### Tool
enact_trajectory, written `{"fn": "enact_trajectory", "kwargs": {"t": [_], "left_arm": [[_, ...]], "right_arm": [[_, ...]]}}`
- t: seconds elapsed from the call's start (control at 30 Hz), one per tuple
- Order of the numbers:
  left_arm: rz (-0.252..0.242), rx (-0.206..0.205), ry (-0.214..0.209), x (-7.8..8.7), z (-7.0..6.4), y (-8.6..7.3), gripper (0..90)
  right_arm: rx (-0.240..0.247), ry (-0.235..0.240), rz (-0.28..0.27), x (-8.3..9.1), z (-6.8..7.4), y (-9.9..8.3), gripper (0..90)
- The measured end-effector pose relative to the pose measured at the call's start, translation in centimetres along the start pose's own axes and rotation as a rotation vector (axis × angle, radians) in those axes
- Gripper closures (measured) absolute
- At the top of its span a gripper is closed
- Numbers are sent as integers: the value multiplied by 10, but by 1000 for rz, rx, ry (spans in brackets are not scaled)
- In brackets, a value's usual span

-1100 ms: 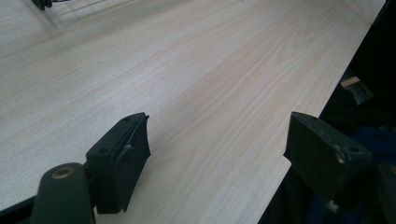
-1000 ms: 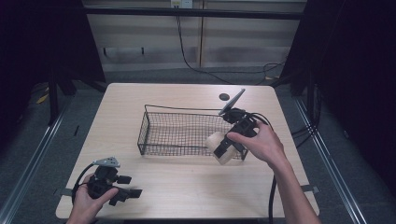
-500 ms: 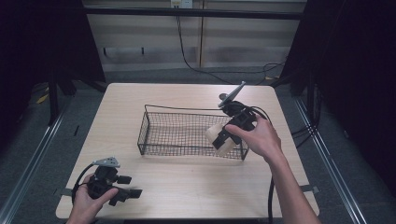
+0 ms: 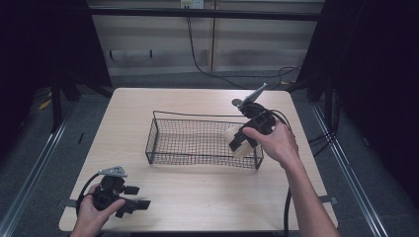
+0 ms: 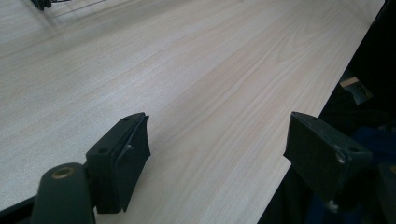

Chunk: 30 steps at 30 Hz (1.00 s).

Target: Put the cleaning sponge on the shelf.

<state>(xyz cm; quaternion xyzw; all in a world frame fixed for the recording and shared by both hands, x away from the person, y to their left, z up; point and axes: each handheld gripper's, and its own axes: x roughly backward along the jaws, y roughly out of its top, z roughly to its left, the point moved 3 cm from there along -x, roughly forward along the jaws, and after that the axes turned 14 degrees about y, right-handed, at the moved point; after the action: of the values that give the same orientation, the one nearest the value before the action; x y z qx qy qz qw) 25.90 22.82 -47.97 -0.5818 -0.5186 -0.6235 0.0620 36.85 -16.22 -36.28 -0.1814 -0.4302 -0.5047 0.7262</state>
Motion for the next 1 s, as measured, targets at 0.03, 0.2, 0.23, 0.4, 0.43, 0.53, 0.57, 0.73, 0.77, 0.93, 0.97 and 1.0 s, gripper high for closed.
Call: {"fn": "enact_trajectory", "kwargs": {"t": [0.03,0.2,0.23,0.4,0.43,0.53,0.57,0.73,0.77,0.93,0.97,1.0], "left_arm": [[1,0,-1,0,0,0,214],[0,0,-2,0,0,0,214],[0,0,-2,0,0,0,214],[2,0,-2,1,0,0,214],[2,0,-1,1,0,0,214],[2,1,0,1,0,0,214],[2,0,-2,1,0,0,214],[3,-1,-2,1,0,0,214],[1,0,-1,0,0,0,215],[3,-1,-2,1,0,0,214],[2,0,-3,1,0,0,214],[3,0,-3,1,0,0,214]], "right_arm": [[-6,-3,-1,0,-1,1,254],[-44,-25,-12,0,-6,3,253],[-48,-26,-15,0,-7,4,253],[-91,-44,-35,2,-15,6,253],[-96,-49,-33,2,-16,7,253],[-117,-56,-34,0,-20,7,253],[-126,-57,-35,-1,-20,7,253],[-153,-73,-35,-6,-26,8,253],[-151,-82,-34,-6,-27,8,253],[-171,-103,-36,-7,-29,9,253],[-174,-101,-40,-8,-30,9,254],[-177,-104,-43,-9,-31,9,253]]}}
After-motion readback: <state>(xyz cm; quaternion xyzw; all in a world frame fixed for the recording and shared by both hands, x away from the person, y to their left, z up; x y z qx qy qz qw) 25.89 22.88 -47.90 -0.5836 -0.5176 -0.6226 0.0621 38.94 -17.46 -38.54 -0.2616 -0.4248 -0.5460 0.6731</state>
